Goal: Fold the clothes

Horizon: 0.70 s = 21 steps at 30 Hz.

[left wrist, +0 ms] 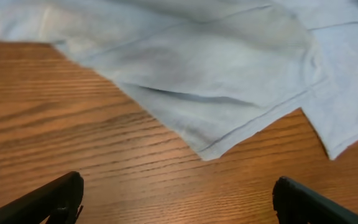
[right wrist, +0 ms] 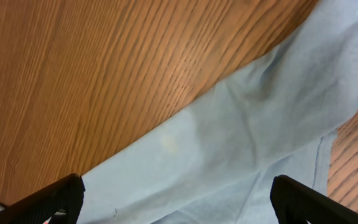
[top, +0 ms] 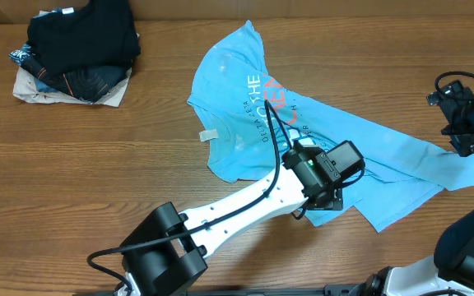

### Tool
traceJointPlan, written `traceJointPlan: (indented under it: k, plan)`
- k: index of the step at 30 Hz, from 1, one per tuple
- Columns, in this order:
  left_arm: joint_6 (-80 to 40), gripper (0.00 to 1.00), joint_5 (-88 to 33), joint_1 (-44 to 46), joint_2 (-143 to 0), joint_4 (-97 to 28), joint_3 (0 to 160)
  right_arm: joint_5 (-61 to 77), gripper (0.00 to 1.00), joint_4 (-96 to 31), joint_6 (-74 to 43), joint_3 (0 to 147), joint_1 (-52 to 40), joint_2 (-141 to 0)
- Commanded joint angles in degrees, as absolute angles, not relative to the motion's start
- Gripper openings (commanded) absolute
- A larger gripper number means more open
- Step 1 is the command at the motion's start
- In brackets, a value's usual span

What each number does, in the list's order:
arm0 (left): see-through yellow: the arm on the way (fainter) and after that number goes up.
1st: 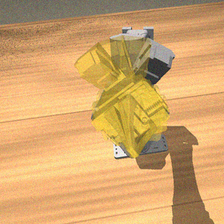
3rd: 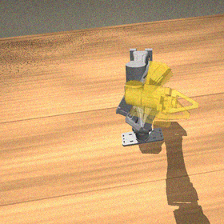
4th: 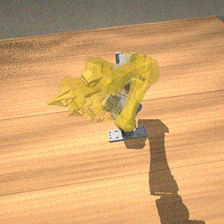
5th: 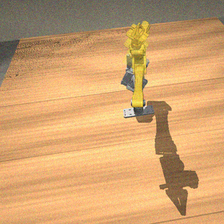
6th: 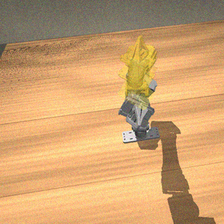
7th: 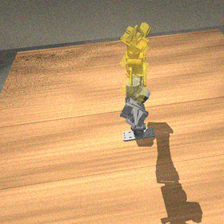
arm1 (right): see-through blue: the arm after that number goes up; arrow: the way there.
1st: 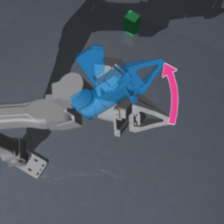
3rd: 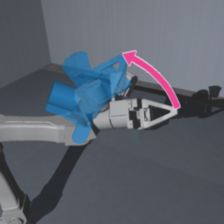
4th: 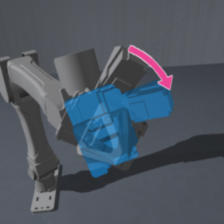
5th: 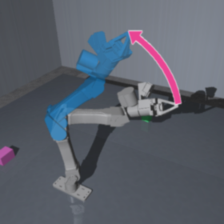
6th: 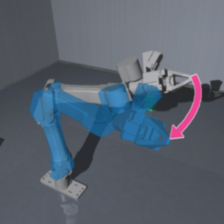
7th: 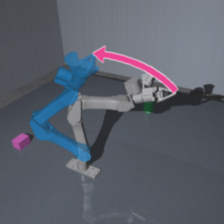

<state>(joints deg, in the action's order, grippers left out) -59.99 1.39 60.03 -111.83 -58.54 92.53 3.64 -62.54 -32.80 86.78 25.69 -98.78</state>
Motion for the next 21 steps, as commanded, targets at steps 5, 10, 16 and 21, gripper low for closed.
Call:
traceJointPlan:
  k: [5, 10, 16, 21]
  plan:
    - [-69.93, 1.00, 3.77, 60.55, -117.51, -59.53, 93.01, 3.03, 1.00, -62.39, -32.95, 87.33, 25.61, -98.10]
    - [-71.16, 1.00, -0.73, 60.62, -120.81, -59.29, 93.03, 3.03, 1.00, -62.52, -32.95, 87.33, 25.61, -98.10]
    - [-73.78, 1.00, -0.93, 60.82, -122.17, -59.22, 93.01, 3.03, 1.00, -62.30, -32.95, 87.33, 25.61, -98.13]
    - [-73.93, 1.00, -1.58, 60.75, -123.85, -57.49, 93.01, 3.03, 1.00, -62.33, -32.95, 87.33, 25.61, -98.10]
